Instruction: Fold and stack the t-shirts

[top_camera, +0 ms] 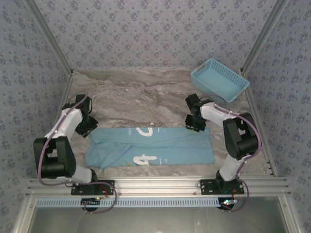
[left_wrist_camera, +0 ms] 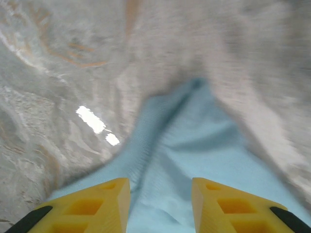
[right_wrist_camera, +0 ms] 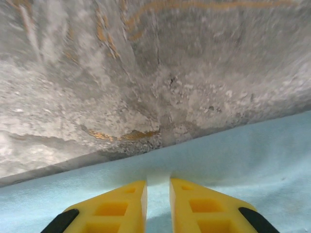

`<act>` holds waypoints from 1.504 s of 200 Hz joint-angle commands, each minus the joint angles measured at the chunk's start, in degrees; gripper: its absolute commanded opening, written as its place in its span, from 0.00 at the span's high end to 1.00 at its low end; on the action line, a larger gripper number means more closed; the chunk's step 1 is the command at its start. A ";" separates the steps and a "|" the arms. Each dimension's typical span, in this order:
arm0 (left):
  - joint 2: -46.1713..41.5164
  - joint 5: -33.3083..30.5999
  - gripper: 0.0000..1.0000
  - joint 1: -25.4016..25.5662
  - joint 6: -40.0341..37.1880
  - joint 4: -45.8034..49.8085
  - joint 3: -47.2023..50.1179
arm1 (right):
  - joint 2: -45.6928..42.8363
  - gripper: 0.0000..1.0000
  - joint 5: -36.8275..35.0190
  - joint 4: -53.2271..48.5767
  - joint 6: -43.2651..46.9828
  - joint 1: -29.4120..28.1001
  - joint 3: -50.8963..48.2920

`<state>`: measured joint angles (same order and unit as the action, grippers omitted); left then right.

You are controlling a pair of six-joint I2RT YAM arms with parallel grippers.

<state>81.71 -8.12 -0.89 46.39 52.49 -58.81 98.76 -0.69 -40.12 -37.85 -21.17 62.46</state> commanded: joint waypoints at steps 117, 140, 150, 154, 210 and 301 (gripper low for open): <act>26.62 14.73 0.85 9.83 0.39 -5.69 -9.03 | 10.25 0.78 5.07 -0.11 1.30 0.48 5.31; 33.14 14.20 0.85 7.89 -3.41 -6.38 -16.48 | 15.84 0.78 5.27 -1.42 3.60 2.80 14.01; 35.45 13.86 0.84 7.20 -5.12 -6.43 -20.46 | 18.16 0.78 5.95 -1.99 4.08 3.74 17.32; 36.08 13.79 0.83 7.01 -5.67 -6.41 -21.98 | 19.25 0.77 6.42 -2.21 4.24 4.12 18.80; 20.37 11.79 0.57 10.17 -13.02 -10.58 -19.86 | 14.67 0.62 9.54 0.22 14.49 3.92 26.69; 20.86 20.89 0.56 12.84 -15.38 -13.29 -9.34 | -1.52 0.50 22.95 4.34 12.13 -1.64 15.34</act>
<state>101.19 11.42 11.18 32.14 40.23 -69.21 100.12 17.34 -37.12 -24.58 -21.50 80.66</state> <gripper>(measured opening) 0.433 0.496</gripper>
